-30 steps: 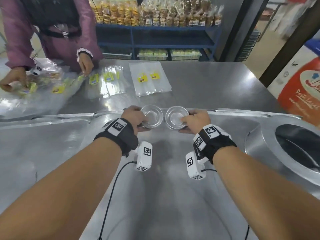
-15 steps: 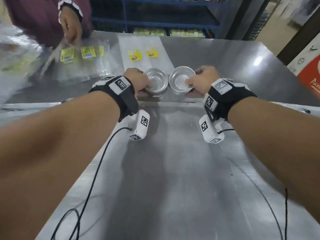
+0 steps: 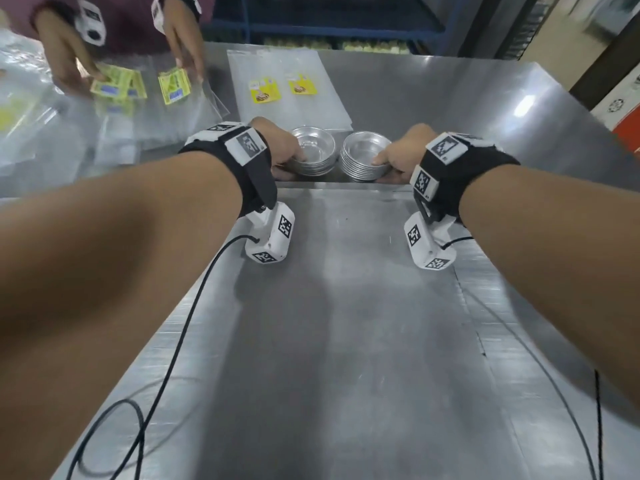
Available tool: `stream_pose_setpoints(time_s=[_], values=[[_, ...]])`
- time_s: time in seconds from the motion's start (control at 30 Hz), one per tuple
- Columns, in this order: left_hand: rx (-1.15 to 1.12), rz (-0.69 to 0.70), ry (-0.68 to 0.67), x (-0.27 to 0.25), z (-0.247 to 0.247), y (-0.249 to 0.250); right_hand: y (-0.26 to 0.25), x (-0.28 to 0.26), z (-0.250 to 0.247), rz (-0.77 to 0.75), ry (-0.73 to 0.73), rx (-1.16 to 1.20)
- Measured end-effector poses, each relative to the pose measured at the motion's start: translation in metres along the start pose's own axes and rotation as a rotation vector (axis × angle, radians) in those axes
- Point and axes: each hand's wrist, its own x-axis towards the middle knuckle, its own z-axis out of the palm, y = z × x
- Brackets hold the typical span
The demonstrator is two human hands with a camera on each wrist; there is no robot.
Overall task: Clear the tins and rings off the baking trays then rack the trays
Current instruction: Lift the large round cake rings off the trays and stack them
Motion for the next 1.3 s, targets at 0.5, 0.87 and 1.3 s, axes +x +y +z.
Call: stream_pose_setpoints(time_s=[0.5, 0.87, 1.3], values=[[0.713, 0.18, 0.05, -0.108, 0.012, 0.048, -0.006, -0.117, -0.077, -0.183, 0.057, -0.579], [0.98, 0.393, -0.171, -0.256, 0.146, 0.095, 0.06, -0.211, -0.219, -0.168, 0.192, -0.704], [0.93, 0.425, -0.196, -0.354, 0.305, 0.081, 0.205, -0.257, -0.371, 0.126, 0.393, -0.696]])
